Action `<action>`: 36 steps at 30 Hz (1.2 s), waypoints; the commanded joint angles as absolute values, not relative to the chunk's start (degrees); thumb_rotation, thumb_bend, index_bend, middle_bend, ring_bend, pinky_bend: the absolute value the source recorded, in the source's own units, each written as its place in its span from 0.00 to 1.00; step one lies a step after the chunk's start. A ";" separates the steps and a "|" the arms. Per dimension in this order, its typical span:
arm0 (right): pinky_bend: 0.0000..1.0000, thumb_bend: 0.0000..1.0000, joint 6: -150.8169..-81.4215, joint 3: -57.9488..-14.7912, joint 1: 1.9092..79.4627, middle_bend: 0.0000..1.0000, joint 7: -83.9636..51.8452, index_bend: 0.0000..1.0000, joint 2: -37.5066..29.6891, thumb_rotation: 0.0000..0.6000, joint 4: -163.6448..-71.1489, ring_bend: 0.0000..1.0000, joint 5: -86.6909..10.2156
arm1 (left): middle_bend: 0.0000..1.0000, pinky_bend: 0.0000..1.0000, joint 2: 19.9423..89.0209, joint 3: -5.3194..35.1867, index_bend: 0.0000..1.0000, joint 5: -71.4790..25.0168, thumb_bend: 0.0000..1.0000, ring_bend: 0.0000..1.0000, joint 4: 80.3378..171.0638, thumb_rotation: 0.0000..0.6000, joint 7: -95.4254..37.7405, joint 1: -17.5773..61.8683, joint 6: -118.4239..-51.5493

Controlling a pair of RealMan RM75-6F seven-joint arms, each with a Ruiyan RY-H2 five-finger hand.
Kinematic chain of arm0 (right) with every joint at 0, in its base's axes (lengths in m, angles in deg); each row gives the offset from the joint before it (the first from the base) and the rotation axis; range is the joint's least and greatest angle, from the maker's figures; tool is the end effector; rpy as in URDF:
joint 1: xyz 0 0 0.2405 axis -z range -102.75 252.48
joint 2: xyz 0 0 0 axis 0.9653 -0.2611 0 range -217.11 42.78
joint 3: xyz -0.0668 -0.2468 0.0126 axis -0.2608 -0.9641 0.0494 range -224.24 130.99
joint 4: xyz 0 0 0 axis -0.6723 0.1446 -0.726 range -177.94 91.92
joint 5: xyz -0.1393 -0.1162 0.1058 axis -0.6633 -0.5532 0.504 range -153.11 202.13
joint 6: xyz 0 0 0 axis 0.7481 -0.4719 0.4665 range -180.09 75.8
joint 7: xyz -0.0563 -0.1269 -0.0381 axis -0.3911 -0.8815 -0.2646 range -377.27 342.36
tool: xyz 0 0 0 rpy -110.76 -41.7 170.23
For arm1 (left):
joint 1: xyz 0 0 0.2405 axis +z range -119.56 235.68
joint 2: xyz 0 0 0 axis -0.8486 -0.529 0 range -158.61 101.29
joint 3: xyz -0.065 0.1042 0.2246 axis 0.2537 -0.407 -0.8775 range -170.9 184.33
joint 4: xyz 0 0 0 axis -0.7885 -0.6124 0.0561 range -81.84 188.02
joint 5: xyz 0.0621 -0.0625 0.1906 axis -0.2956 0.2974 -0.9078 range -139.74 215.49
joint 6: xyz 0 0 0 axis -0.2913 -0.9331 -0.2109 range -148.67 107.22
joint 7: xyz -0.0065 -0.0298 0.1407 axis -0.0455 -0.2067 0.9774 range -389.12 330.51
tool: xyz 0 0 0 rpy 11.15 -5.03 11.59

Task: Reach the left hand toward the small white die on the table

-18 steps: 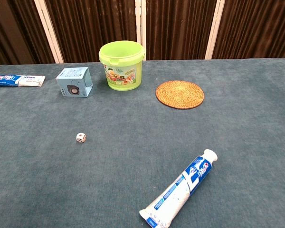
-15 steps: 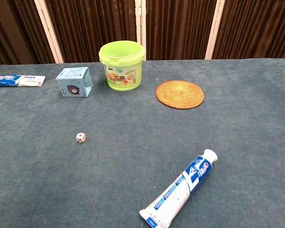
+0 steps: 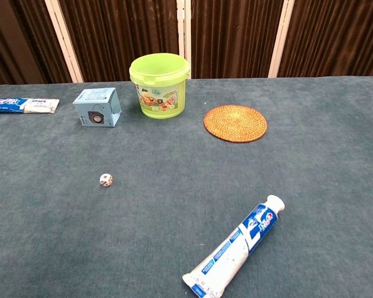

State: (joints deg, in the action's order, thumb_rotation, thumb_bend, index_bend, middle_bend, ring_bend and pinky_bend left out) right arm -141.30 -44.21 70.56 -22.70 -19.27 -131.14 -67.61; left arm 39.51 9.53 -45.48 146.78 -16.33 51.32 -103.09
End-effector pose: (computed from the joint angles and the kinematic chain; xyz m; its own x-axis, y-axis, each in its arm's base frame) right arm -0.3038 -0.1759 0.1466 0.4847 0.0671 0.8721 -0.8666 -0.0982 0.4892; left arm -0.3019 0.1896 0.1299 0.5099 0.0467 0.8590 0.8601 -0.0102 -0.5100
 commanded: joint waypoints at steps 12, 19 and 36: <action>0.00 0.08 -141.44 -44.79 70.87 0.00 -21.24 0.00 -20.38 1.00 -132.38 0.00 -68.30 | 0.00 0.00 49.96 16.23 0.36 -35.09 0.39 0.00 152.67 1.00 3.61 38.31 -90.42; 0.00 0.08 -141.60 -45.13 71.06 0.00 -19.32 0.00 -21.36 1.00 -133.00 0.00 -68.73 | 0.00 0.00 60.25 18.30 0.38 -24.63 0.40 0.00 149.19 1.00 14.94 32.00 -87.08; 0.00 0.08 -142.35 -45.68 71.58 0.00 -16.08 0.00 -23.69 1.00 -135.10 0.00 -69.85 | 0.00 0.00 73.65 19.81 0.43 -10.88 0.41 0.00 140.70 1.00 26.10 22.60 -87.56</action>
